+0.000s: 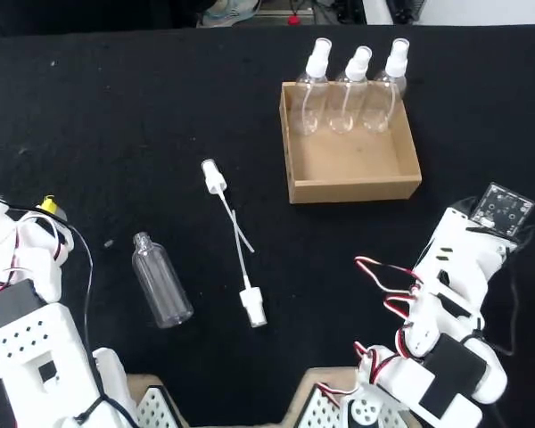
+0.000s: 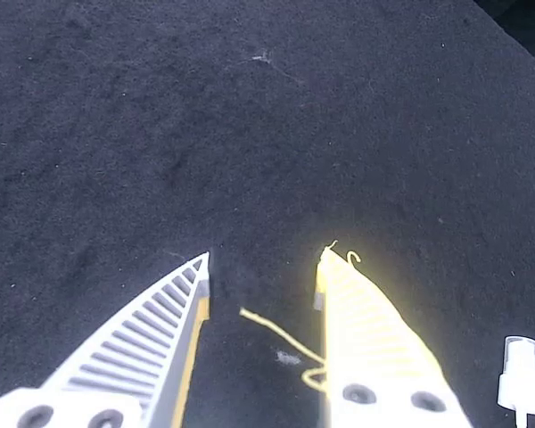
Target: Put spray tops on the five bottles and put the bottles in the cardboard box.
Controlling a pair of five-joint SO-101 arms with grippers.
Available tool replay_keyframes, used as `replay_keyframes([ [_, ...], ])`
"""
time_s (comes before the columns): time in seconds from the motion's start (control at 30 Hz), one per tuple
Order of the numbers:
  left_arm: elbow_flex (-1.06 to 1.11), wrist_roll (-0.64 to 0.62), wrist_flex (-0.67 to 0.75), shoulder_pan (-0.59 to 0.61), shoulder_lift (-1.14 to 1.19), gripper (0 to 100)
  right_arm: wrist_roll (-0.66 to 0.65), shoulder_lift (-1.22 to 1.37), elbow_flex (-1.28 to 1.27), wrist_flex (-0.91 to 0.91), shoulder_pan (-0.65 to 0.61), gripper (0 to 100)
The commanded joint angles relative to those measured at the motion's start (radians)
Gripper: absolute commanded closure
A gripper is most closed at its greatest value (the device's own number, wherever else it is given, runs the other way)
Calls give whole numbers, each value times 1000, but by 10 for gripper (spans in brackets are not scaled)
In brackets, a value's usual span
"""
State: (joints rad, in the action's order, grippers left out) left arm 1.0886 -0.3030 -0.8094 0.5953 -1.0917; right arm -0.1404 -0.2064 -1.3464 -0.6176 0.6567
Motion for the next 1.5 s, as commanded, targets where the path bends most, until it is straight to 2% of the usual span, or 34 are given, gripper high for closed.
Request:
replay_keyframes([
  [0.0,-7,-6,18,-16,0,812,-51,-42,-7,-11,-12,691],
  [0.13,-7,-6,18,-16,0,812,-54,-116,-53,-5,-12,687],
  [0.33,-7,-6,18,-16,0,812,-54,-357,-199,8,-37,690],
  [0.6,-7,-6,12,-12,0,812,-49,-547,-127,359,-41,688],
  [0.77,-7,-6,12,-10,0,812,-48,-516,-31,480,-37,687],
  [1.27,-7,-5,14,-10,0,812,-54,-237,108,479,-37,687],
  [1.47,-7,-5,17,-10,0,812,-48,-245,104,480,-35,693],
])
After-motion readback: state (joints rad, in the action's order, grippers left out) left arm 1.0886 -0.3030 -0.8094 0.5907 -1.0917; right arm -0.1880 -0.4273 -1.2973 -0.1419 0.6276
